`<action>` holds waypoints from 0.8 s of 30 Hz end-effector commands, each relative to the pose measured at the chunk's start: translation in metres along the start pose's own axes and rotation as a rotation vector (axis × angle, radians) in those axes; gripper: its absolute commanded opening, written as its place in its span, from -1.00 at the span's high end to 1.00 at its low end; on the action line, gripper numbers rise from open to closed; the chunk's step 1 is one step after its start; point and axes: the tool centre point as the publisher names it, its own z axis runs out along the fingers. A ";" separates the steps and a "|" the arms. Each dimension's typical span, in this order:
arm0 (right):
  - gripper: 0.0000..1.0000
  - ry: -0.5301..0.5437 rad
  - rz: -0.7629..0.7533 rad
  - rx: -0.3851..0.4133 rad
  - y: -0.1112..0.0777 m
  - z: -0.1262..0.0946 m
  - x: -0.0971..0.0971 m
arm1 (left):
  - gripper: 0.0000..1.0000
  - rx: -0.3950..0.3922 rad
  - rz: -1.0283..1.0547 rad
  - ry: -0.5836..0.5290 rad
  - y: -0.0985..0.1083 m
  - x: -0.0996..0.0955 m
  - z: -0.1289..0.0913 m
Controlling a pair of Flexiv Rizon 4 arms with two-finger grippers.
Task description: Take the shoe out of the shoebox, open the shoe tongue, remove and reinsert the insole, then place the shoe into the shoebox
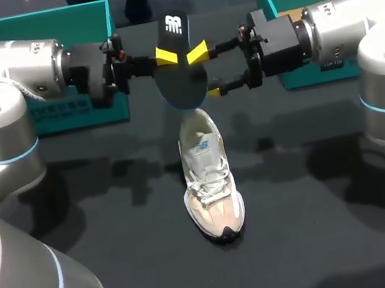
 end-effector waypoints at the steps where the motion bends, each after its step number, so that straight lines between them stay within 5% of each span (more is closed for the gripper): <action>1: -0.18 0.009 -0.004 -0.004 0.002 0.011 -0.003 | 1.00 -0.004 0.003 -0.005 0.000 0.001 0.003; 12: 0.11 0.024 -0.012 -0.015 0.003 0.020 -0.006 | 1.00 0.009 0.010 -0.020 -0.005 0.000 0.005; 23: 0.76 0.033 -0.016 -0.016 0.002 0.021 -0.007 | 1.00 0.010 0.014 -0.020 -0.005 0.002 0.006; 24: 0.95 0.033 -0.017 -0.016 0.002 0.021 -0.006 | 1.00 0.010 0.013 -0.020 -0.005 0.002 0.006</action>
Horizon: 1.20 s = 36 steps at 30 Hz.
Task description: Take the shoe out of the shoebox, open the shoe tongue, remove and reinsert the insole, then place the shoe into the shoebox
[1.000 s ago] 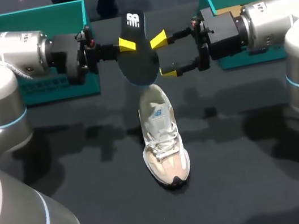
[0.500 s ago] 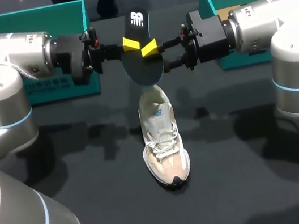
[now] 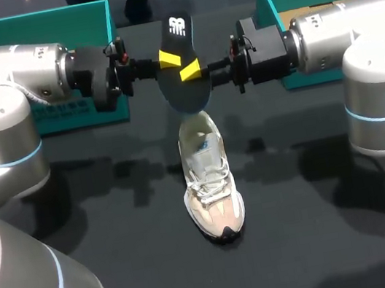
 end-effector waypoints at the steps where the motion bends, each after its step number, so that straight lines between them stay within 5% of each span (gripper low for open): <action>1: 1.00 -0.002 -0.003 -0.003 0.000 0.003 0.001 | 1.00 0.001 0.001 0.000 0.001 0.002 0.002; 6: 1.00 0.004 -0.010 -0.001 0.001 0.003 0.002 | 1.00 -0.003 -0.014 0.005 0.001 0.004 0.001; 8: 1.00 0.006 -0.013 -0.003 0.001 0.002 0.001 | 0.06 -0.010 -0.026 0.003 0.001 0.003 -0.003; 9: 1.00 0.011 -0.017 -0.004 0.001 0.001 0.001 | -1.00 -0.019 -0.032 0.007 -0.001 0.002 -0.006; 16: 1.00 0.018 -0.040 -0.020 -0.002 -0.009 0.002 | -1.00 -0.092 -0.244 0.109 -0.015 0.002 -0.039; 19: 1.00 0.034 -0.054 -0.035 -0.003 -0.011 0.001 | -1.00 -0.161 -0.365 0.305 -0.023 0.007 -0.050; 34: 1.00 0.040 -0.055 -0.037 -0.002 -0.011 0.001 | -1.00 -0.161 -0.365 0.305 -0.023 0.007 -0.050; 36: 1.00 0.040 -0.065 -0.040 -0.002 -0.011 -0.001 | -1.00 -0.228 -0.429 0.360 -0.030 0.011 -0.043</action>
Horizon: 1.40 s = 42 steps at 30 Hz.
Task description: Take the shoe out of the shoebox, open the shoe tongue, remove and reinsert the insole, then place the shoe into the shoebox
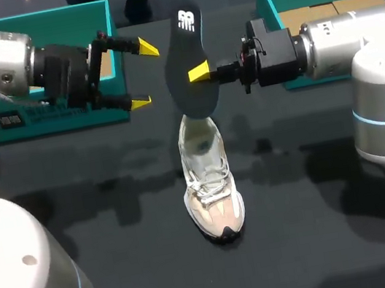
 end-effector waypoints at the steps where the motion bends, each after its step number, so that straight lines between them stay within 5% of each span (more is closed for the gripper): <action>1: 1.00 -0.006 -0.018 -0.005 0.000 0.002 -0.004 | -1.00 -0.105 -0.103 0.083 -0.010 0.007 0.008; 12: 1.00 -0.039 -0.157 -0.014 0.009 0.009 -0.010 | -1.00 -0.356 -0.561 0.263 -0.042 0.053 -0.007; 14: 1.00 -0.042 -0.177 -0.032 0.012 0.013 -0.016 | -1.00 -0.502 -0.624 0.337 -0.040 0.060 -0.014; 27: 1.00 -0.042 -0.177 -0.032 0.012 0.013 -0.016 | -1.00 -0.528 -0.672 0.346 -0.037 0.061 -0.011; 36: 1.00 0.001 -0.313 -0.088 0.019 0.003 -0.034 | -1.00 -0.597 -0.954 0.392 -0.023 0.092 0.017; 39: 1.00 -0.043 -0.416 -0.087 0.022 0.000 -0.036 | -1.00 -0.764 -1.033 0.427 -0.020 0.098 0.025; 40: 1.00 -0.043 -0.416 -0.087 0.022 0.000 -0.036 | -1.00 -0.885 -1.074 0.443 -0.017 0.102 0.027; 42: 1.00 -0.043 -0.416 -0.087 0.022 0.000 -0.036 | -1.00 -0.885 -1.074 0.443 -0.017 0.102 0.027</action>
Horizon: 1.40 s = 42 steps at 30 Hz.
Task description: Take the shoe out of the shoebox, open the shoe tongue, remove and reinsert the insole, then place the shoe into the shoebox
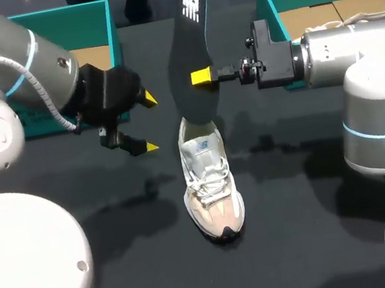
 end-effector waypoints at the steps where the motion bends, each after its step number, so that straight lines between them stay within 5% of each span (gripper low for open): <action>1: 1.00 -0.009 0.004 0.004 0.000 0.001 0.003 | -1.00 -0.322 -0.119 -0.032 -0.005 -0.006 0.023; 8: 1.00 -0.009 0.004 0.004 0.000 0.001 0.003 | -1.00 -0.322 -0.119 -0.032 -0.005 -0.006 0.023; 12: 1.00 -0.003 0.014 0.000 0.001 0.002 0.000 | -1.00 -0.331 -0.112 -0.019 -0.001 -0.007 0.042; 29: 1.00 0.049 -0.175 -0.047 0.011 0.021 -0.041 | -1.00 -0.246 -0.148 0.020 0.051 -0.012 0.062; 42: 1.00 0.071 -0.179 -0.048 0.011 0.020 -0.044 | -1.00 -0.198 -0.133 0.017 0.054 -0.013 0.077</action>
